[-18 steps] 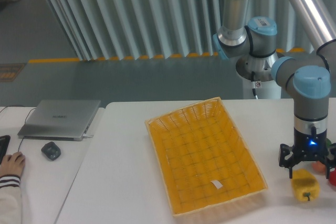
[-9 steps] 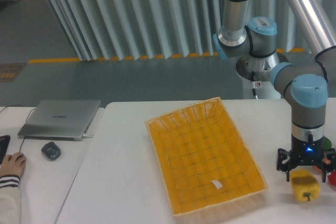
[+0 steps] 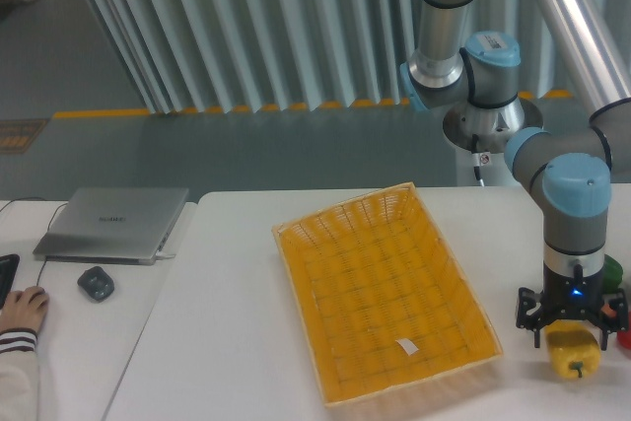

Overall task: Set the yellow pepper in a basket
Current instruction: 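Lower the open gripper around the yellow pepper and close it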

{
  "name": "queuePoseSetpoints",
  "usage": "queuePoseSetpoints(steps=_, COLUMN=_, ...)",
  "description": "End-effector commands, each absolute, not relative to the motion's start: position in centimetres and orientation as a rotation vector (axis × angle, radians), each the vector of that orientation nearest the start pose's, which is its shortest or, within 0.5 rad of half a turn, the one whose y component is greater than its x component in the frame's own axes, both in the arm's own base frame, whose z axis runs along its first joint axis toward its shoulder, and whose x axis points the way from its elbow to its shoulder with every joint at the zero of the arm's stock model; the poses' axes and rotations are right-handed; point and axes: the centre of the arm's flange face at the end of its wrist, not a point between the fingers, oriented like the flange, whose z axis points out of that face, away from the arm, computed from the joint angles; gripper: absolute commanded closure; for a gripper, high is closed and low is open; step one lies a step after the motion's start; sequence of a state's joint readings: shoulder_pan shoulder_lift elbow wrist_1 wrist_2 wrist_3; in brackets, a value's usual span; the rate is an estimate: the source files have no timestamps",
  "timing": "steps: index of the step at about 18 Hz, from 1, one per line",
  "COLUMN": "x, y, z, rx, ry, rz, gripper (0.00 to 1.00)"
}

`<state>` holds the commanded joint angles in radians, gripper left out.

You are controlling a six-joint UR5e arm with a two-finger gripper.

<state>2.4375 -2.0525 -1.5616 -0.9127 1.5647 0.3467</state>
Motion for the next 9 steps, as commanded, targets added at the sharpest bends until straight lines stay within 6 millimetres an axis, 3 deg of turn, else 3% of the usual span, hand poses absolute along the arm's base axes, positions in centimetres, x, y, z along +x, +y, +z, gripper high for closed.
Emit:
queuePoseSetpoints(steps=1, x=-41.7, y=53.2, z=28.1, rx=-2.884, ry=-0.761, rz=0.148, gripper=0.33)
queuePoseSetpoints(steps=3, x=-41.6, y=53.0, z=27.6, rx=-2.892, ry=-0.761, rz=0.140, gripper=0.46)
queuePoseSetpoints(steps=7, x=-41.6, y=53.2, z=28.4, rx=-2.880, ry=-0.757, rz=0.144, gripper=0.50)
queuePoseSetpoints(steps=9, x=-41.7, y=53.3, z=29.7, rx=-2.854, ry=-0.750, rz=0.141, gripper=0.50)
